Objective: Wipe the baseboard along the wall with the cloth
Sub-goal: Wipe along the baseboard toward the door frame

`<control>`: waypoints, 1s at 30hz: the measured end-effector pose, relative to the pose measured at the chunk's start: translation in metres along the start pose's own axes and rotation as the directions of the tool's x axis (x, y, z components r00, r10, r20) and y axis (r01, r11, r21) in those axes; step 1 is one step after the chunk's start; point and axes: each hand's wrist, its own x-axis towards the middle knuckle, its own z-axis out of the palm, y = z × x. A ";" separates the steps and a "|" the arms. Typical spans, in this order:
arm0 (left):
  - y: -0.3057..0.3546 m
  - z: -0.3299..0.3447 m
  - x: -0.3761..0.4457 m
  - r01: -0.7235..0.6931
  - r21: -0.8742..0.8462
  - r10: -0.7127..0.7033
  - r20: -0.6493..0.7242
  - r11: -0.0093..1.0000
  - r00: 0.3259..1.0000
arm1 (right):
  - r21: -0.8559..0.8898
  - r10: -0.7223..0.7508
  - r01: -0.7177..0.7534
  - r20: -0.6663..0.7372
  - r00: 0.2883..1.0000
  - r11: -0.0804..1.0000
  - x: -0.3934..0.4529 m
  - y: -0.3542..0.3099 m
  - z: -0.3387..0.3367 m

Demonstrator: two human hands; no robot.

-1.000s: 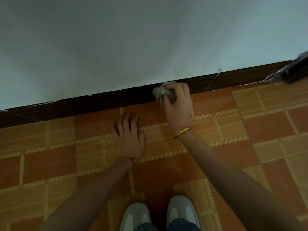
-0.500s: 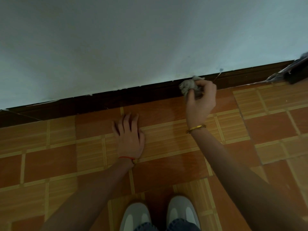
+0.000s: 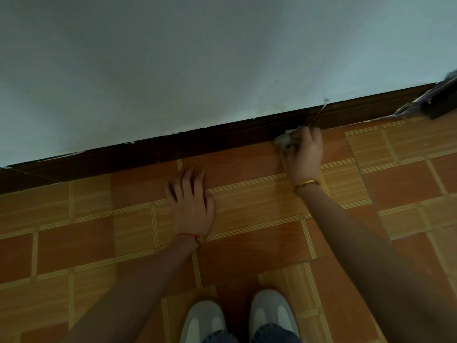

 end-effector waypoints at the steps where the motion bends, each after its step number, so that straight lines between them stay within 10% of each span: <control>1: 0.000 0.000 0.000 0.004 0.004 -0.004 0.004 1.000 1.000 | -0.009 0.063 -0.063 -0.034 0.997 0.998 0.005 0.006 -0.006; 12: 0.000 0.000 0.000 0.000 0.006 0.000 -0.011 1.000 1.000 | 0.124 -0.213 0.189 0.219 0.952 0.974 -0.033 -0.051 0.029; 22: 0.000 0.000 -0.001 -0.001 -0.008 0.001 -0.020 1.000 1.000 | 0.244 0.183 -0.112 -0.290 0.940 0.963 0.003 -0.037 -0.018; 30: -0.001 0.001 -0.001 -0.006 -0.009 0.006 -0.035 1.000 0.999 | 0.250 -0.061 0.086 -0.102 0.993 0.965 -0.015 -0.077 -0.008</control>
